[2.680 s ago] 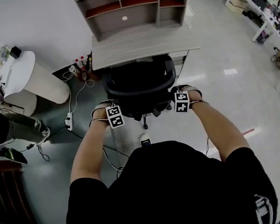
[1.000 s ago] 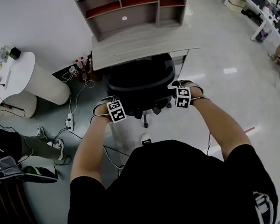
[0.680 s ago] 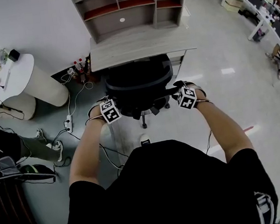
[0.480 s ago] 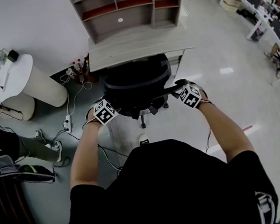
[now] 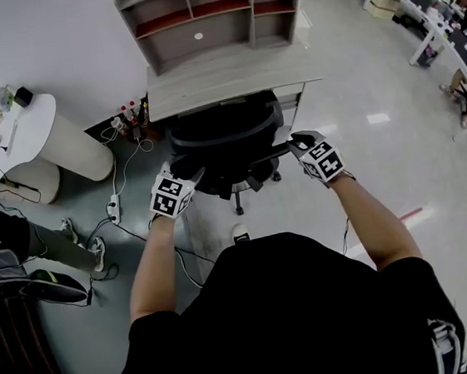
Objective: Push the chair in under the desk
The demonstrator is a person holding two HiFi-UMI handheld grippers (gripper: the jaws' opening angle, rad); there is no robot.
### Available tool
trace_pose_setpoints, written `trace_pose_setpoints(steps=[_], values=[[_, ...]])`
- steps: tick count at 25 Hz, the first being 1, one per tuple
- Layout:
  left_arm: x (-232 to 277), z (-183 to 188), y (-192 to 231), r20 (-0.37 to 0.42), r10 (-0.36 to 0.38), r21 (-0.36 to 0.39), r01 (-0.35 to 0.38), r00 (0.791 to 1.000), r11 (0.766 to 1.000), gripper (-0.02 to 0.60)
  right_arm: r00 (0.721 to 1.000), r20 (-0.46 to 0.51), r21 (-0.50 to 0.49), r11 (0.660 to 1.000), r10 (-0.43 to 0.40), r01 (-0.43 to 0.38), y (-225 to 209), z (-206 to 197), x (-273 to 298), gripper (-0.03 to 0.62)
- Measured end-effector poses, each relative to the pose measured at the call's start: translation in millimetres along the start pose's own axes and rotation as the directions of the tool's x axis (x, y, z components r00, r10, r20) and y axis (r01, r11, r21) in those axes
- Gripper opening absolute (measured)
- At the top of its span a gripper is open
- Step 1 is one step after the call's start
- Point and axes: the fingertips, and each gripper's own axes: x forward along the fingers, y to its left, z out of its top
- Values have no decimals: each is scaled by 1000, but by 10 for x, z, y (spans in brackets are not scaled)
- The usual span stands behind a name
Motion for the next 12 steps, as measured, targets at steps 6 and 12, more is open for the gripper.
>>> trace_pose_setpoints(steps=[6,12], values=[[-103,203,21,121,73,-88,-62,990,994,216,996,82,124,992,-45,35,-55,145,-190,30],[-168,201,73,171,142,-131,-121,975,984,165,990,112,175,982,-87,67,-73,137,-321,0]])
